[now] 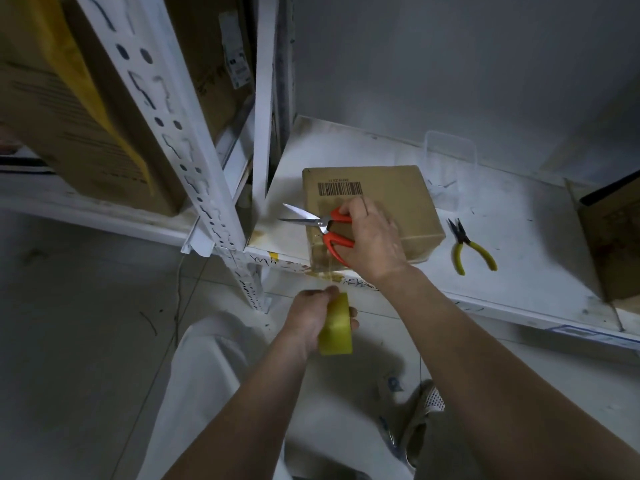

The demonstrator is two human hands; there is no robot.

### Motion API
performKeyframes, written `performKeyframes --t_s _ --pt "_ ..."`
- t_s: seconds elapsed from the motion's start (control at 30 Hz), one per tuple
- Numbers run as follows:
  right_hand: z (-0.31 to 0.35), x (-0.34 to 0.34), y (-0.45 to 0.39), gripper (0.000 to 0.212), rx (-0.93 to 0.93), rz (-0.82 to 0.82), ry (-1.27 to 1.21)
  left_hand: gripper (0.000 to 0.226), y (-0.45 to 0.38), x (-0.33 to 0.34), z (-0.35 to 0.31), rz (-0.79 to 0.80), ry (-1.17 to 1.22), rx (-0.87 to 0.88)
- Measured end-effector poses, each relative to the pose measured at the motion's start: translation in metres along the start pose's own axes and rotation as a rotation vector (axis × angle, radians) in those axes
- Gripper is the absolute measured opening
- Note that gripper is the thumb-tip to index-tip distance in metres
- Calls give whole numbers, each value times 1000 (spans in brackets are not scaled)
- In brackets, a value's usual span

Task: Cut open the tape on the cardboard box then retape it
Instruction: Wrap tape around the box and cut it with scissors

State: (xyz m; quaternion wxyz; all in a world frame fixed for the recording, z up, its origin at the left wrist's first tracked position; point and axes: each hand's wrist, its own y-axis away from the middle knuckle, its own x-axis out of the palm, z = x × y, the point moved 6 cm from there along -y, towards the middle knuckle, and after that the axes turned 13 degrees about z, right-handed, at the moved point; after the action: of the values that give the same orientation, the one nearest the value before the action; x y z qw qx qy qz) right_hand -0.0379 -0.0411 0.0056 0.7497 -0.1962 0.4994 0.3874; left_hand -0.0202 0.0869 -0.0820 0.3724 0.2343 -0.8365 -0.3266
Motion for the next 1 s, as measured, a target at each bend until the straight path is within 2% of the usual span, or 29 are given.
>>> performKeyframes --t_s 0.1,0.17,0.3,0.37,0.47,0.53,0.57,0.63,0.7,1.0 --pt "1 -1 -1 54 20 3 -5 15 -3 -3 -4 -1 54 69" --pt "2 -6 -4 58 56 8 -94 22 -1 -1 -13 2 47 104" --pt "-13 -27 6 59 161 106 -675 26 3 2 -15 16 -3 109" --pt "-24 -40 22 53 150 190 -805 25 3 3 -14 10 -14 107" --pt "-41 -45 47 34 141 524 -716 17 7 7 -17 18 -13 108" --pt "-53 -38 62 15 214 757 -573 30 9 8 -15 24 -20 83" --pt "-59 -36 67 14 263 810 -521 31 10 7 -16 6 -28 84" --pt "-68 -35 69 25 361 817 -443 17 13 6 -20 -24 -45 125" --pt "-70 -34 68 32 410 808 -380 14 14 4 -23 -44 -66 133" --pt "-65 -21 47 29 467 797 -393 18 13 0 -30 -67 -160 145"
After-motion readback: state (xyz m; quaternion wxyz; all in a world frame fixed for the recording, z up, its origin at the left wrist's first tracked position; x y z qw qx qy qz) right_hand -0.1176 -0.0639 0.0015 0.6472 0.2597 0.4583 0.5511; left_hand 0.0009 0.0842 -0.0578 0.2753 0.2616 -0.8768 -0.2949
